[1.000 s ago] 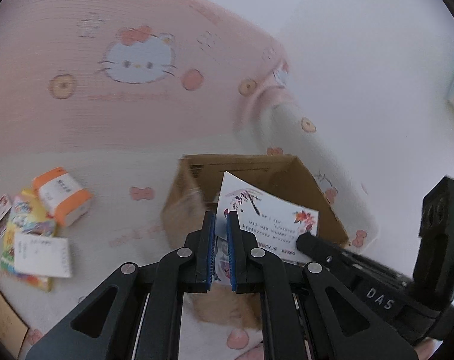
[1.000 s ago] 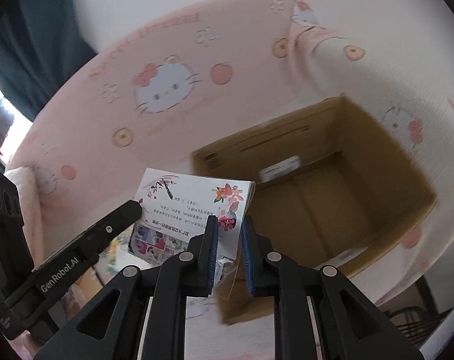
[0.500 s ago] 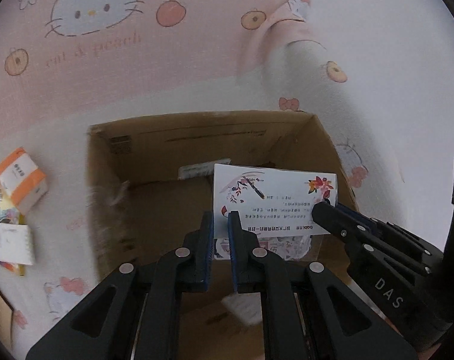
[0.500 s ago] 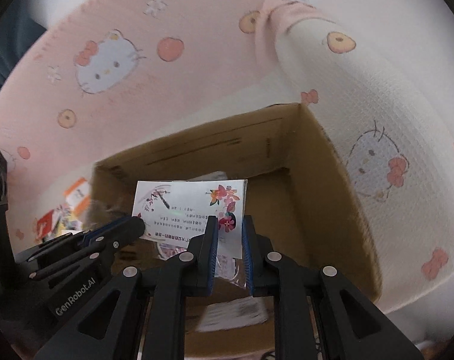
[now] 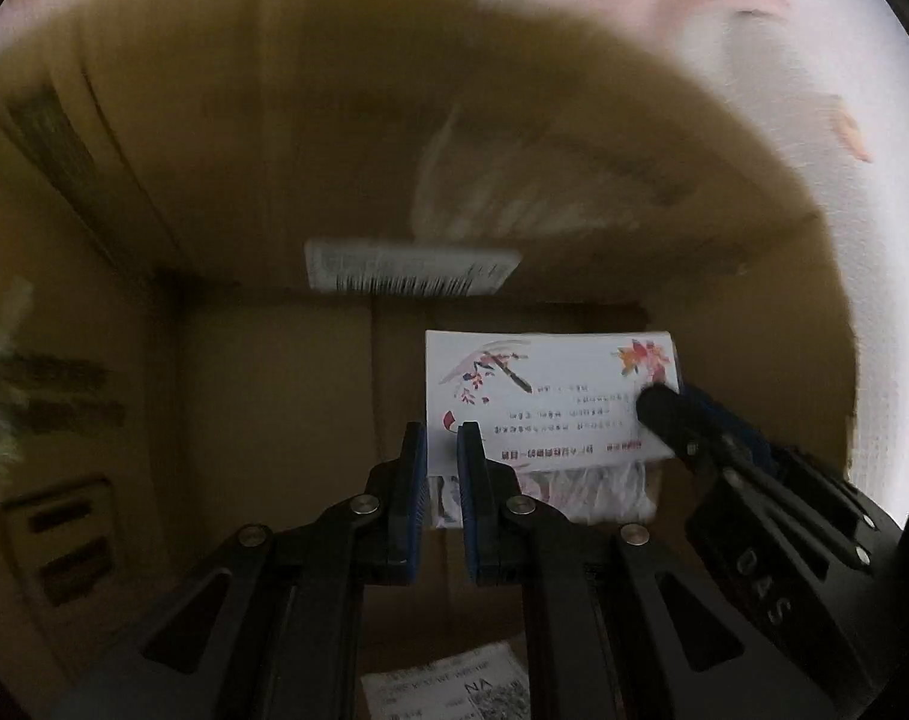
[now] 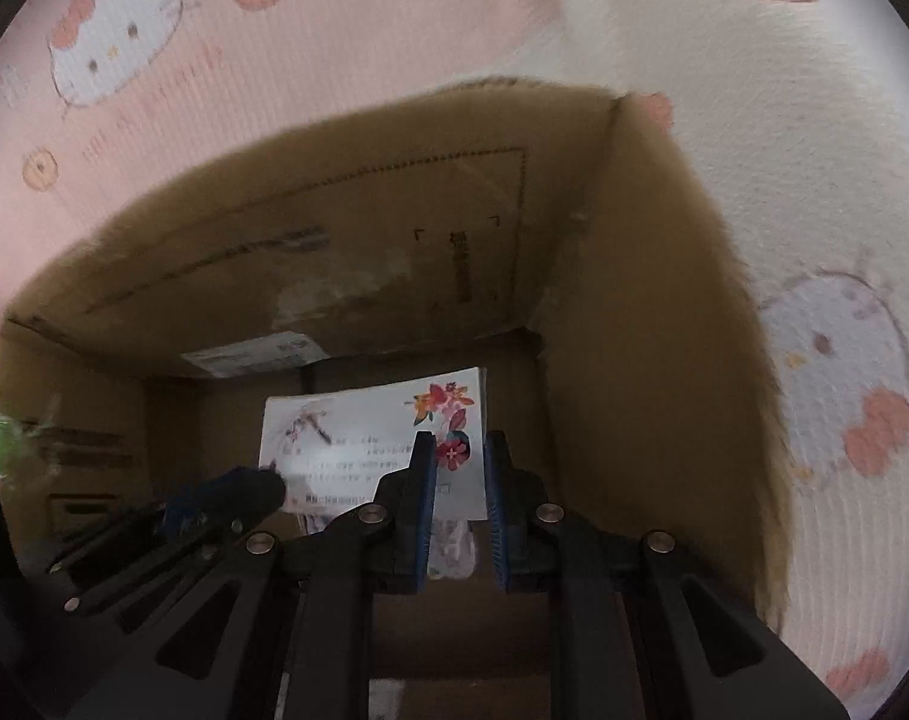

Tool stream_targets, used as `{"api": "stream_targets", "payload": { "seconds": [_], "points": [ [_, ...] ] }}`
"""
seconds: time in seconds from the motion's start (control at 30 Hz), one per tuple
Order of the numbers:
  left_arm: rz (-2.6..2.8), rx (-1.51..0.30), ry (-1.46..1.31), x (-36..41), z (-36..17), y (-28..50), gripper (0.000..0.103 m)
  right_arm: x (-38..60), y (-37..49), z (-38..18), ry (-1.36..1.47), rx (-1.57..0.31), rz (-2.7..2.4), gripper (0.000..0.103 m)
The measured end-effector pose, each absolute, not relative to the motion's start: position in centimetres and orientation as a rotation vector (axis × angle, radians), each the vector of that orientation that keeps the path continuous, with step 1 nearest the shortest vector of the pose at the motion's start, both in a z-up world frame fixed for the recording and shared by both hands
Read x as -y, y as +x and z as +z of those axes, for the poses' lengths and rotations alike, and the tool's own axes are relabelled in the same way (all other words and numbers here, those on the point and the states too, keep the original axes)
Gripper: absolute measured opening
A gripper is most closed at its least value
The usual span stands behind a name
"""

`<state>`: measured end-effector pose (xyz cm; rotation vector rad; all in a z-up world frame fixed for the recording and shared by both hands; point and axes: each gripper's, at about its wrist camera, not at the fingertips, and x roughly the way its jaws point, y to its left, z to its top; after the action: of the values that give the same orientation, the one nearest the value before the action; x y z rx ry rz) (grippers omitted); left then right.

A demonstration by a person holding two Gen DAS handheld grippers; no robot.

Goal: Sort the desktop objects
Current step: 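Open the left gripper to drop the card inside the box, then withdraw the left tool from the box toward the remaining items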

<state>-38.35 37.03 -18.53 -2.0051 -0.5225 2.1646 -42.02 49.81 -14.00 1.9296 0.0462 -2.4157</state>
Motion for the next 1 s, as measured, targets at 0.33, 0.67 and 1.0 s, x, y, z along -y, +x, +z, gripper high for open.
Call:
{"api": "stream_targets", "payload": {
  "seconds": [0.33, 0.67, 1.0],
  "points": [
    [2.115, 0.596, -1.997, -35.8, -19.2, -38.1, 0.029, -50.2, -41.8, -13.7, 1.941, -0.067, -2.406, 0.023],
    [2.045, 0.666, -1.983, -33.2, -17.2, -35.9, 0.057, -49.6, -39.7, -9.2, 1.936, -0.146, -2.512, 0.051],
    [2.041, 0.722, -1.846, -31.7, -10.9, -32.9, 0.057, -47.3, -34.9, -4.3, 1.826, -0.124, -2.598, 0.052]
  ]
}}
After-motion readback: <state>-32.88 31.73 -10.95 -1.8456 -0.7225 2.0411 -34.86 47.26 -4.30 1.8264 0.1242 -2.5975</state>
